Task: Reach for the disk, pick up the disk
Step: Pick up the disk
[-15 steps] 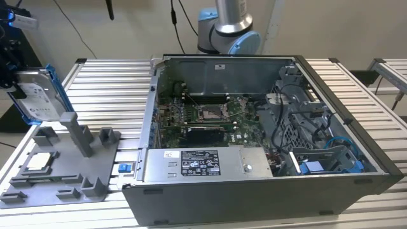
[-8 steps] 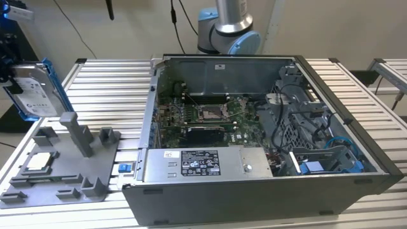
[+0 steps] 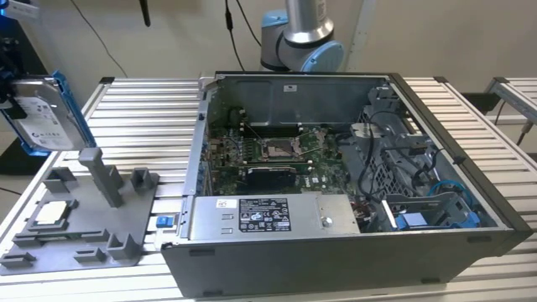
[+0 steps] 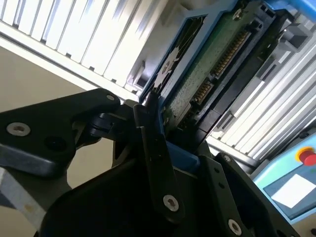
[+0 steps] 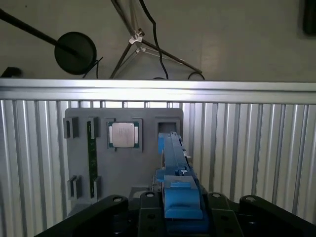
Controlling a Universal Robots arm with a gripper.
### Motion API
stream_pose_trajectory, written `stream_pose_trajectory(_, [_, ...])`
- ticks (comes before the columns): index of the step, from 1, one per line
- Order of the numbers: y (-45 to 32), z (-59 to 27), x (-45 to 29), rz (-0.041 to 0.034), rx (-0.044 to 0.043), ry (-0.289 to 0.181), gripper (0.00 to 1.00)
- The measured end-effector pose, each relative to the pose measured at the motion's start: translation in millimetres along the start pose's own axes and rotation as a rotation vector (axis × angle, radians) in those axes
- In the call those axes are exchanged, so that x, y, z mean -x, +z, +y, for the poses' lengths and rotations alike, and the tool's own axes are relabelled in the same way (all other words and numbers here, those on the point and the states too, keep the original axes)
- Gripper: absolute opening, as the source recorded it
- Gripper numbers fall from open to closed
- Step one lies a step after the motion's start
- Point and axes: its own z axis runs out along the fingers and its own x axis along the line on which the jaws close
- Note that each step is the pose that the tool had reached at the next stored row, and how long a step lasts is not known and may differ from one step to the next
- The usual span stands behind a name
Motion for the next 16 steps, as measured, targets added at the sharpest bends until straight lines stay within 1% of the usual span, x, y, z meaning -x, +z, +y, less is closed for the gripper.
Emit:
stream_pose_trajectory(4, [-10.8, -0.7, 0.0, 0.0, 0.0001, 0.0, 0.0])
stream_pose_trajectory(11, [-27.3, -1.5, 0.0, 0.0001, 0.0001, 0.0, 0.0])
stream_pose_trajectory(16, [-37.5, -1.9, -0.1, 0.0001, 0.0001, 0.0, 0.0])
